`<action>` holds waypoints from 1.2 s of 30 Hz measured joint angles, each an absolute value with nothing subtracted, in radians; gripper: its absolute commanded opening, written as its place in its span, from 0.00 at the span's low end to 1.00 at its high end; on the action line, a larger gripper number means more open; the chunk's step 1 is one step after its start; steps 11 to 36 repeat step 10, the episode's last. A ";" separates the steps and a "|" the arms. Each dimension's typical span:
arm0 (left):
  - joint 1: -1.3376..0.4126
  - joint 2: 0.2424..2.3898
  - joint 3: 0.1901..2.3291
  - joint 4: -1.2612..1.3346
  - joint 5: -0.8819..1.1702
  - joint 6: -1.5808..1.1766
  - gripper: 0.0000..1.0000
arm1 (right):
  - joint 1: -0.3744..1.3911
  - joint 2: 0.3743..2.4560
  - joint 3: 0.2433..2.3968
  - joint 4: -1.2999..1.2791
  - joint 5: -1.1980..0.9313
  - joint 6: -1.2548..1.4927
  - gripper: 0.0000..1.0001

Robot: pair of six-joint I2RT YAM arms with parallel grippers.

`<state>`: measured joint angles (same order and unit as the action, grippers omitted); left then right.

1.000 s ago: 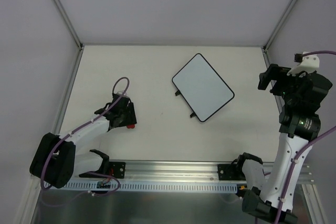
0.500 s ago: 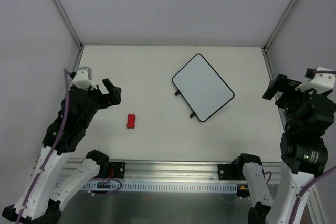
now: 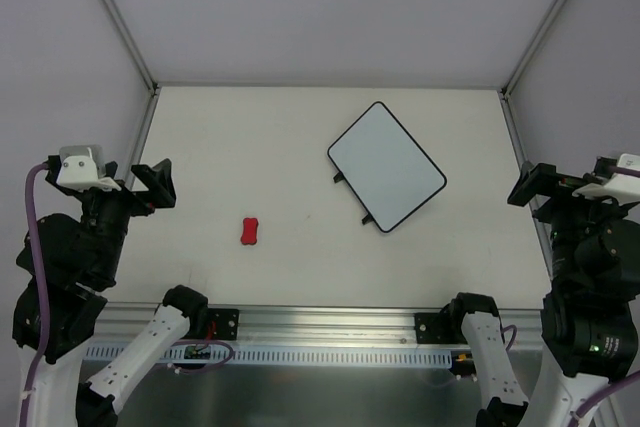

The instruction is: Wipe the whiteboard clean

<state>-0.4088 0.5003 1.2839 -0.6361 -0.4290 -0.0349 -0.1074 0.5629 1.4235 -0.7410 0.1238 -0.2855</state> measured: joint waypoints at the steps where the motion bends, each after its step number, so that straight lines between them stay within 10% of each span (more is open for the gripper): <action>1: -0.409 0.500 1.289 -0.638 -0.429 -0.027 0.99 | -0.107 0.563 1.426 -0.741 0.124 -0.289 0.99; 36: -0.412 0.503 1.296 -0.642 -0.430 0.009 0.99 | -0.104 0.563 1.465 -0.740 0.124 -0.316 0.99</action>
